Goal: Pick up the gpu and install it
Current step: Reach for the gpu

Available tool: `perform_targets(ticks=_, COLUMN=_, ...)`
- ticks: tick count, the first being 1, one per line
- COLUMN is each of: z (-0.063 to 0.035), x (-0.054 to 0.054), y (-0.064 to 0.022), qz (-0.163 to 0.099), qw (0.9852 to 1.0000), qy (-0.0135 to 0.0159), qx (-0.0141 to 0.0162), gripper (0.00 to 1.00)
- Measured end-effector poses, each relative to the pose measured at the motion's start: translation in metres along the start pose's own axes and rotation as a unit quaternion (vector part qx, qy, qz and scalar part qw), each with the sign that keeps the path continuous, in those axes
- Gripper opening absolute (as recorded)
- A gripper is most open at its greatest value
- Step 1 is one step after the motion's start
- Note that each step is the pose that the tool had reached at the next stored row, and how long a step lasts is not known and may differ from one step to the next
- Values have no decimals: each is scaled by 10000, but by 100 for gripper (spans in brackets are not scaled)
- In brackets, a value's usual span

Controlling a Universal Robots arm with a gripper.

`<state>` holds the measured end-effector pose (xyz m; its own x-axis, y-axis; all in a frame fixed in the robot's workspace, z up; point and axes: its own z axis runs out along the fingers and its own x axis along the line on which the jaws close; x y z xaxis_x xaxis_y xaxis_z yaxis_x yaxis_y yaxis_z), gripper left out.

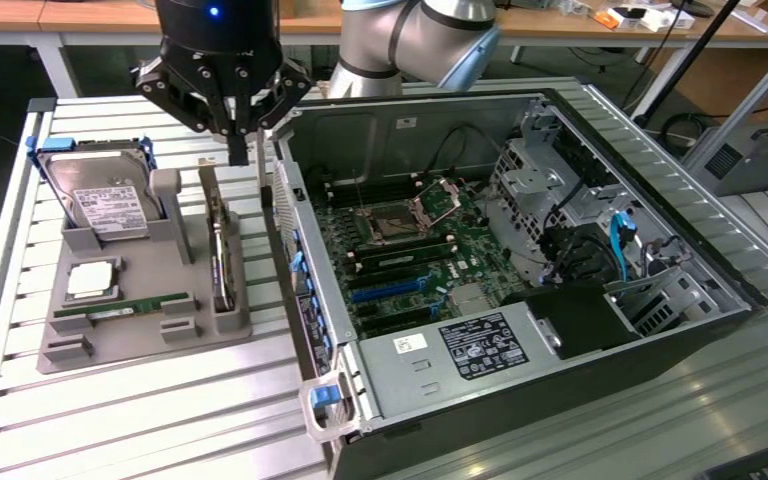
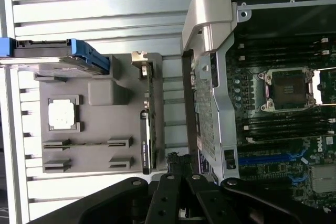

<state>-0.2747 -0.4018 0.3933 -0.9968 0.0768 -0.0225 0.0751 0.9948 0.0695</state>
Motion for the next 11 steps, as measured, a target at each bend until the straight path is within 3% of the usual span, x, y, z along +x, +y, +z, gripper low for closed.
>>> perform_targets(ticks=11, z=-2, x=90, y=-8, qz=0, qw=10000, qy=0, qx=0, gripper=11)
